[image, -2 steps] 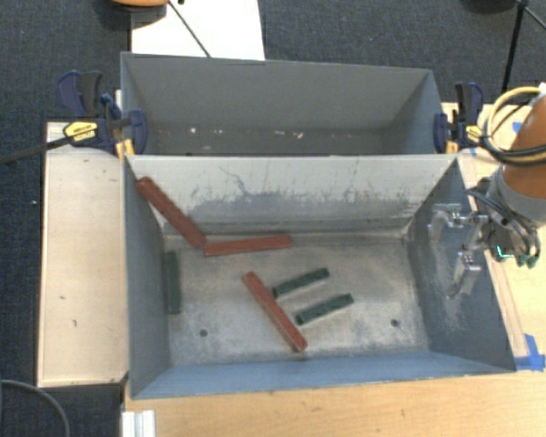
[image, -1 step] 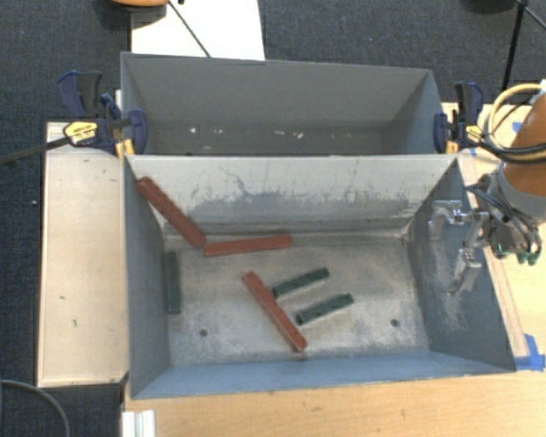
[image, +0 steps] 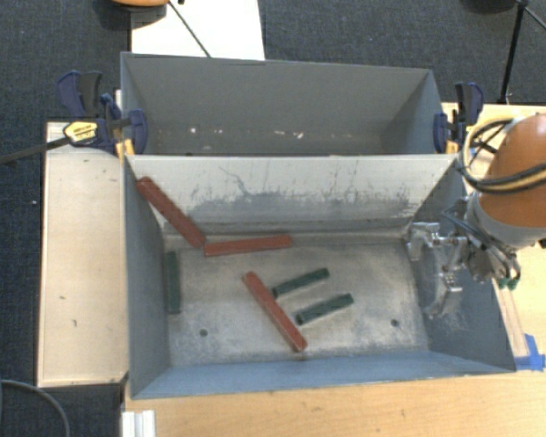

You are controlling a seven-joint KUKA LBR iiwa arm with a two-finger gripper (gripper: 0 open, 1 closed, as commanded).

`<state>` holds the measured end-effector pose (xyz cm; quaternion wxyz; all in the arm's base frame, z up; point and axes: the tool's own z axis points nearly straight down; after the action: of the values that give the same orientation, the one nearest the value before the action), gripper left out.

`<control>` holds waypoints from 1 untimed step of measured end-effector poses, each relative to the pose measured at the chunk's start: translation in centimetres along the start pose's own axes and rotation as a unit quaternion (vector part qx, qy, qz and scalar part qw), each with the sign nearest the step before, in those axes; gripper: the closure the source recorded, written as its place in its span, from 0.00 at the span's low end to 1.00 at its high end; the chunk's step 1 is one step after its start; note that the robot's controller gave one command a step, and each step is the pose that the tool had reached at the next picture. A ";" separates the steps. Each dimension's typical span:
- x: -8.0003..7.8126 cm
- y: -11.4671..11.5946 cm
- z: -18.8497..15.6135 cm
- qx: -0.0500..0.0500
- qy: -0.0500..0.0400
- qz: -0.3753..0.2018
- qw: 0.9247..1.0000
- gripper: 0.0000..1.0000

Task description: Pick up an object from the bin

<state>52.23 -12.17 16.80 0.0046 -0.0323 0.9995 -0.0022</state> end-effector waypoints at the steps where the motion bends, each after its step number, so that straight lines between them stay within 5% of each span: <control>1: -3.0 4.4 7.2 -0.002 0.000 -0.010 1.000 0.00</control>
Offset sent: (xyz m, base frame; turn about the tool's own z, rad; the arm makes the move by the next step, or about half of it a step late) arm 0.0173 0.1141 -0.0469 -0.1654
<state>54.97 -7.66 9.64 0.0045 -0.0425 0.9991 -0.0005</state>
